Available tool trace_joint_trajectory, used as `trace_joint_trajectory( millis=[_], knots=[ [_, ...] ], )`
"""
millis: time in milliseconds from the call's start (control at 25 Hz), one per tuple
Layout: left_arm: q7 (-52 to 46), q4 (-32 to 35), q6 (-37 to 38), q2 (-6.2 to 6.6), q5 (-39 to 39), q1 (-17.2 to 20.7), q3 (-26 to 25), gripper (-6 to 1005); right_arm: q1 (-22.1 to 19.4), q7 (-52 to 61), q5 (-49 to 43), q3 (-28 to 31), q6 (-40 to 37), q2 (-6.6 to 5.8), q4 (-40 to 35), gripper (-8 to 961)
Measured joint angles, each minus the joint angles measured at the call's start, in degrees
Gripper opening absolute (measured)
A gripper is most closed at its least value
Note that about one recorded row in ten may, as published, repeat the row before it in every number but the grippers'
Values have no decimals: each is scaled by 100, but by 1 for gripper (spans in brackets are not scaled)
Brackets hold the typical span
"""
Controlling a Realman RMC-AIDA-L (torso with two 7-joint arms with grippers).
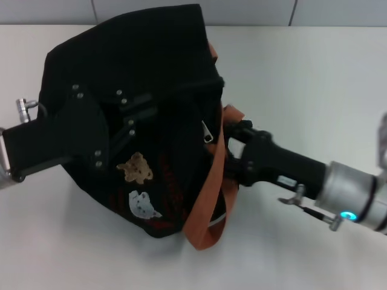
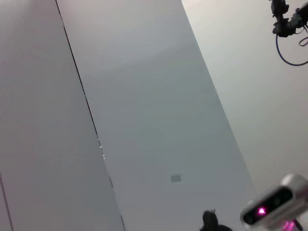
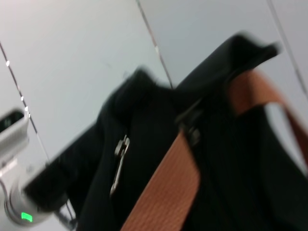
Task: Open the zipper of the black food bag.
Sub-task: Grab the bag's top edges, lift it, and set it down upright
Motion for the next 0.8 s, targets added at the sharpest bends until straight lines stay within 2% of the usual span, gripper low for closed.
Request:
trace_joint_trajectory(
  millis=[160,320,480,680,760,800],
  knots=[
    [12,-6,-2,6,15,150,3,96,-304,118,40,150,-285,-12,-346,822],
    [24,-44,16,3,18,242,75,92,-527,19,45,554,-435,-17,-597,815],
    [192,-290,20,10,29,206,120,92,-556,-139,47,696,-660,-14,-671,809],
    [232,-329,-7,5,19,143,144,93,-402,-714,41,691,-786,-5,-652,800],
    [232,-330,-10,4,17,124,145,93,-319,-1196,20,670,-786,6,-573,796],
    [233,-341,-9,3,17,86,144,93,-272,-1824,18,684,-774,13,-441,795]
  ],
)
